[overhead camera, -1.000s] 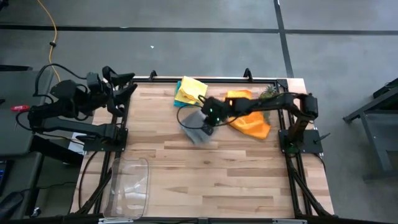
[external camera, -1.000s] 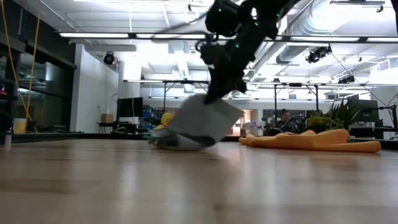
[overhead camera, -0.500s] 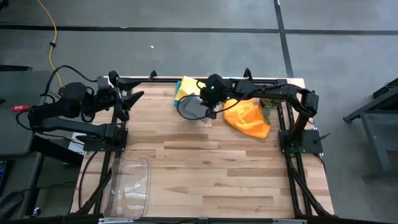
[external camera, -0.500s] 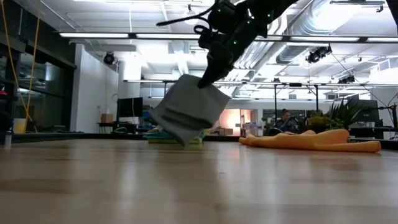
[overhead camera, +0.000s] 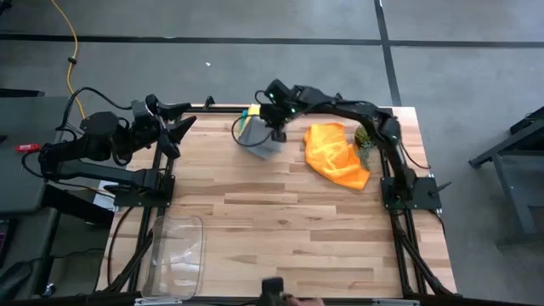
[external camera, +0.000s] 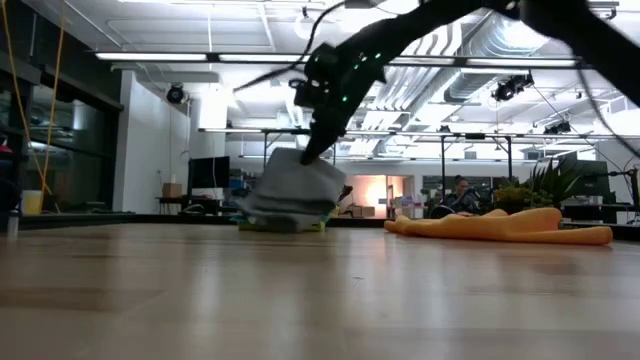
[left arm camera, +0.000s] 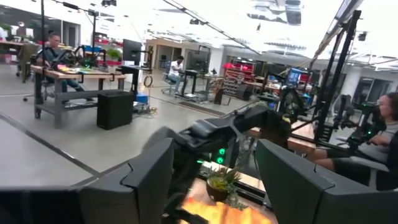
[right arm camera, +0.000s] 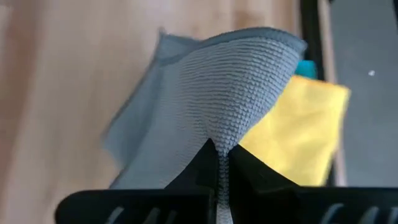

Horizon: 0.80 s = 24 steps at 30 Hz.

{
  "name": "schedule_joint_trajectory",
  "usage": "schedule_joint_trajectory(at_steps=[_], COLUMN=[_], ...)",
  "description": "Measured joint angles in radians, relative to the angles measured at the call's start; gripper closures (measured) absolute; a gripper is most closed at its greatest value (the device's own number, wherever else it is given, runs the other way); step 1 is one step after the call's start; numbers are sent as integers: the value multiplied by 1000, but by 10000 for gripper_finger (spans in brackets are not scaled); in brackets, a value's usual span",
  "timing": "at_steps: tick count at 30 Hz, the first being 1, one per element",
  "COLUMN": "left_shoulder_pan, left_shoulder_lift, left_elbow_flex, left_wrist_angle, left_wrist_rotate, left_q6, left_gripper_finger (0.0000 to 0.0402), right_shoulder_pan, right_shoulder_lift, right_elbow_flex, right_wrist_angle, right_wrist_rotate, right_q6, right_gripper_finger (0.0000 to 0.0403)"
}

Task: Fold microfiber towels
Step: Stack the gray microfiber towel on the folded microfiber towels

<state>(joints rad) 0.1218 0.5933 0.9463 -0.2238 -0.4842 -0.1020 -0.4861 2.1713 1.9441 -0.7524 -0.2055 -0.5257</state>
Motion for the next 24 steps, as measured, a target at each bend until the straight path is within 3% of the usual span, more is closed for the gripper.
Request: schedule_joint_trajectory(at_steps=[10,18,24], left_shoulder_pan=[0,0,0], left_shoulder_lift=[8,20,31], left_elbow_flex=[0,0,0], left_wrist_angle=[4,4,4], left_wrist_rotate=[-22,-25,-25], left_q6=[0,-10,-10], left_gripper_finger=[183,183,183], right_shoulder_pan=[-98,-104,-101], right_shoulder_lift=[272,280,279], right_elbow_flex=[416,316,316], right_wrist_angle=[-174,-143,-79], right_wrist_rotate=[22,148,147], right_q6=[-34,-33,20], right_gripper_finger=[403,403,400])
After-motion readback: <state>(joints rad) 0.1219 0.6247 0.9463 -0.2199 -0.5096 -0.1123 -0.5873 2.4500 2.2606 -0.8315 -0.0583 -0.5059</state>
